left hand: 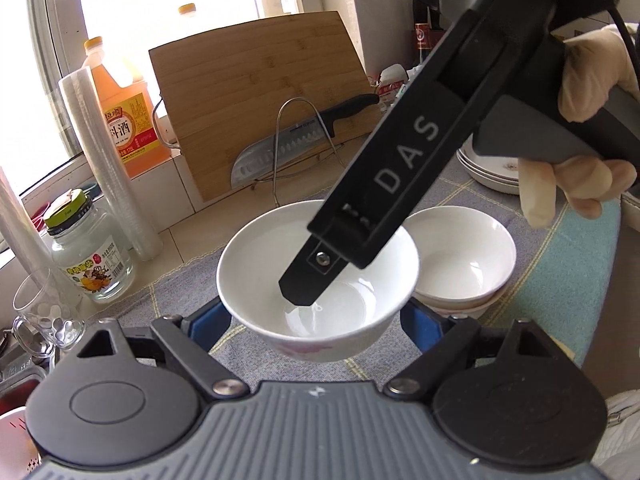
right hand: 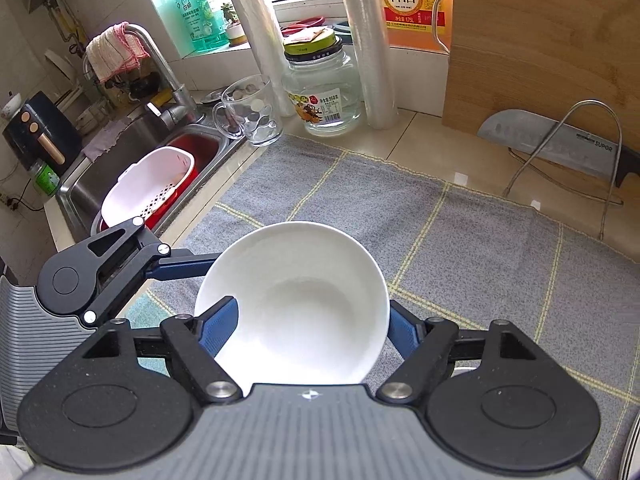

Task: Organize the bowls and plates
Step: 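Carry the held white bowl over the nested bowls with the right tool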

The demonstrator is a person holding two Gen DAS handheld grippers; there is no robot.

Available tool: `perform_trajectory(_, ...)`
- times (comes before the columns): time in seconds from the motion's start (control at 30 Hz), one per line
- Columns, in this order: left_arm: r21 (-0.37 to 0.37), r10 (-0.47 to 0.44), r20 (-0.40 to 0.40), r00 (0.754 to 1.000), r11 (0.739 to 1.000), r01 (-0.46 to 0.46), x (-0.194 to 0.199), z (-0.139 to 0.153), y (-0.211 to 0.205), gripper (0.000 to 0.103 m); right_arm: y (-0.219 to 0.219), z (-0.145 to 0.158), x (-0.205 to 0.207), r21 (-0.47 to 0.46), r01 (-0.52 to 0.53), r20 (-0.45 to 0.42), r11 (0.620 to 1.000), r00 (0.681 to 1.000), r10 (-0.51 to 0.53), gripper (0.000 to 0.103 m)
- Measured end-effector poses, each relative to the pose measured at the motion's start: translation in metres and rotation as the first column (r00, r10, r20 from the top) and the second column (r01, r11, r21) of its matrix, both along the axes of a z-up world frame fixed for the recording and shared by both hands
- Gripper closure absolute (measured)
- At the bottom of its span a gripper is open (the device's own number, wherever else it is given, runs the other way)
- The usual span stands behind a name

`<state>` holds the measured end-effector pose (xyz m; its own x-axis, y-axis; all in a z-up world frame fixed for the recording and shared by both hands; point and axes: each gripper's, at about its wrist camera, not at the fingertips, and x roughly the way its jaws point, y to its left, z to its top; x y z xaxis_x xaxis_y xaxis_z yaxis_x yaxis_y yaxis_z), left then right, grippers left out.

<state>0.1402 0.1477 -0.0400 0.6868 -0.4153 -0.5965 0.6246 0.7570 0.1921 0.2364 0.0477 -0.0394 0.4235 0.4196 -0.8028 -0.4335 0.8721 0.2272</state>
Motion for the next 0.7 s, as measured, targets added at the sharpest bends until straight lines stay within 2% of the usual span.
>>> perform_trajectory(0.3,-0.007,-0.082,0.009,0.997,0.997,0.082,-0.009,0.007,-0.031,0.012,-0.038,0.009,-0.025,0.001,0.074,0.015,0.997,0.997,-0.074,0.019)
perform_trajectory(0.7,-0.022,-0.173,-0.010,0.985,0.985,0.173,-0.009,0.002,-0.069,0.012,-0.083,0.009,-0.044,-0.017,0.173,0.008,0.985,0.985,-0.173,0.019)
